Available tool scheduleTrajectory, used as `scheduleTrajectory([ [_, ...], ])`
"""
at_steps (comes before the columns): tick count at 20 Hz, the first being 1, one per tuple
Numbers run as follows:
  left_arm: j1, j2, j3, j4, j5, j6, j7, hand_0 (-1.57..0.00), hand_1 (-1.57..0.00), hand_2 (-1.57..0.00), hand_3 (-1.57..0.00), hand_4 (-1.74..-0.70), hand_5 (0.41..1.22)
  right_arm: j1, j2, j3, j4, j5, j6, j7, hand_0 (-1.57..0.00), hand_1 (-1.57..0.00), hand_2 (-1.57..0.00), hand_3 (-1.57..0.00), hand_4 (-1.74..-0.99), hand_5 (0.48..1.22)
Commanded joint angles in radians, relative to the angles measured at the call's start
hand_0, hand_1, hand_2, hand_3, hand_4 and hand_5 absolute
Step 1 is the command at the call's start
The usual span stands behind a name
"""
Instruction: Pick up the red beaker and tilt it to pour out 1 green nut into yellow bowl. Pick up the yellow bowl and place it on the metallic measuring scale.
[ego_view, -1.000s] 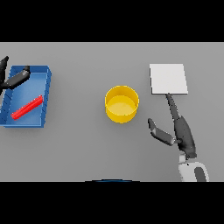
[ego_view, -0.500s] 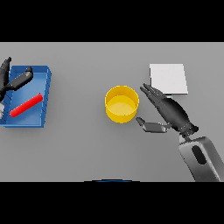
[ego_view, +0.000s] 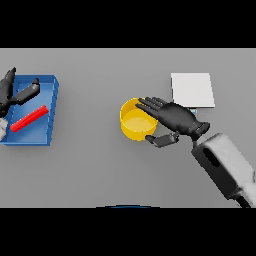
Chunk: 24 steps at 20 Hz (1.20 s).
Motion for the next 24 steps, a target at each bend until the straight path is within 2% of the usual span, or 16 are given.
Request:
scheduleTrajectory([
  [1,-0.001,-0.001,0.002,-0.003,0.0,0.003,-0.011,0.0,0.0,0.0,0.0,-0.8,0.718,-0.015,-0.006,0.016,0.012,0.008,0.018,-0.016,0.0,0.0,0.0,0.0,-1.277,0.677],
  [3,-0.002,0.005,0.01,0.005,0.007,-0.006,-0.023,0.0,0.0,0.0,0.0,-0.8,0.716,-0.047,-0.005,0.036,0.045,0.017,0.041,-0.032,0.0,0.0,0.0,0.0,-1.261,0.685],
  [6,-0.017,0.001,0.009,0.008,0.005,-0.005,0.002,0.0,0.0,0.0,0.0,-0.79,0.723,-0.094,0.011,0.062,0.114,0.022,0.066,-0.061,0.0,0.0,0.0,0.0,-1.246,0.686],
  [8,-0.015,0.008,0.017,0.025,0.009,-0.017,-0.022,0.0,0.0,0.0,0.0,-0.8,0.729,-0.107,0.023,0.079,0.143,0.026,0.082,-0.068,0.0,0.0,0.0,0.0,-1.243,0.682],
  [12,-0.015,0.008,0.015,0.02,0.011,-0.025,-0.035,0.0,0.0,0.0,0.0,-0.8,0.734,-0.154,0.053,0.116,0.204,0.051,0.114,-0.042,0.0,0.0,0.0,0.0,-1.281,0.674],
  [16,-0.011,0.011,0.015,0.02,0.006,-0.015,-0.032,0.0,0.0,0.0,0.0,-0.8,0.738,-0.174,0.051,0.138,0.25,0.064,0.137,-0.054,0.0,0.0,0.0,0.0,-1.303,0.674],
  [18,-0.013,0.015,0.016,0.018,0.006,-0.017,-0.029,0.0,0.0,0.0,0.0,-0.8,0.735,-0.188,0.044,0.152,0.256,0.074,0.16,-0.057,0.0,0.0,0.0,0.0,-1.307,0.69],
  [19,-0.012,0.016,0.016,0.021,0.005,-0.021,-0.036,0.0,0.0,0.0,0.0,-0.79,0.732,-0.192,0.061,0.163,0.268,0.083,0.157,-0.038,0.0,0.0,0.0,0.0,-1.304,0.703],
  [21,-0.016,0.014,0.021,0.028,0.012,-0.025,-0.034,0.0,0.0,0.0,0.0,-0.79,0.729,-0.207,0.065,0.165,0.283,0.087,0.158,-0.039,0.0,0.0,0.0,-0.01,-1.308,0.729],
  [23,-0.019,0.014,0.017,0.022,0.007,-0.026,-0.042,0.0,0.0,0.0,0.0,-0.79,0.725,-0.205,0.068,0.176,0.271,0.092,0.179,-0.02,-0.02,-0.04,-0.07,-0.09,-1.339,0.784],
  [24,-0.018,0.019,0.022,0.028,0.012,-0.033,-0.045,0.0,0.0,0.0,0.0,-0.79,0.723,-0.207,0.07,0.186,0.285,0.107,0.168,-0.014,-0.09,-0.11,-0.13,-0.16,-1.362,0.82],
])
